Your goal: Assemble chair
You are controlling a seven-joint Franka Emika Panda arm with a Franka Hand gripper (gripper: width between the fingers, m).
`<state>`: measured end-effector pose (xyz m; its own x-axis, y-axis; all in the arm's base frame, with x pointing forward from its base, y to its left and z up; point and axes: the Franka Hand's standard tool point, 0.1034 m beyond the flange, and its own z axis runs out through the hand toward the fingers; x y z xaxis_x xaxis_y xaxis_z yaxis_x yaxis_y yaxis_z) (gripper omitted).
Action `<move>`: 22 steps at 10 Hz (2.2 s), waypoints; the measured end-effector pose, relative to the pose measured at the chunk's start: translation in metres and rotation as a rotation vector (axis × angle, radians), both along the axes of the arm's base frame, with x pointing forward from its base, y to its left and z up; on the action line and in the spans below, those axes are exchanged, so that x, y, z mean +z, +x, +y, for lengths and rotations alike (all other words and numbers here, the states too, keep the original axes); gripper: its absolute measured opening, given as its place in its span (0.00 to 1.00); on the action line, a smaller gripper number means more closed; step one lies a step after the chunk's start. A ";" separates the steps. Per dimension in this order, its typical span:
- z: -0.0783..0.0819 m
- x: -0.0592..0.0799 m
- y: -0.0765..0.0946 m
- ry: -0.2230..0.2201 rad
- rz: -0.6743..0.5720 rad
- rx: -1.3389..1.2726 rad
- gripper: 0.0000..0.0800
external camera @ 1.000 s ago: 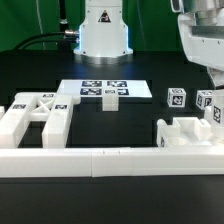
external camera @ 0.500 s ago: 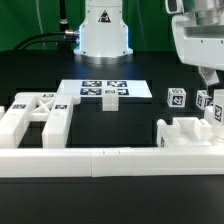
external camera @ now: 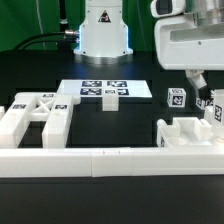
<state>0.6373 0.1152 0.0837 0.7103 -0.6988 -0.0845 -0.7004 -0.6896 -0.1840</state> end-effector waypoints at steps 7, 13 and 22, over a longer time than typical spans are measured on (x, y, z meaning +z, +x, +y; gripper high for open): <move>-0.002 0.003 0.000 -0.084 -0.067 0.561 0.81; 0.000 0.001 0.002 -0.180 -0.085 1.022 0.81; 0.004 0.000 0.002 -0.142 -0.040 0.567 0.36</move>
Offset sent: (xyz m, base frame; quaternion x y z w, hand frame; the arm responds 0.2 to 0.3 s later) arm 0.0000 0.0000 0.0000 0.0000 0.0000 -0.1938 0.9810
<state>0.6393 0.1189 0.0836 0.9773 -0.2111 0.0169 -0.2091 -0.9745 -0.0811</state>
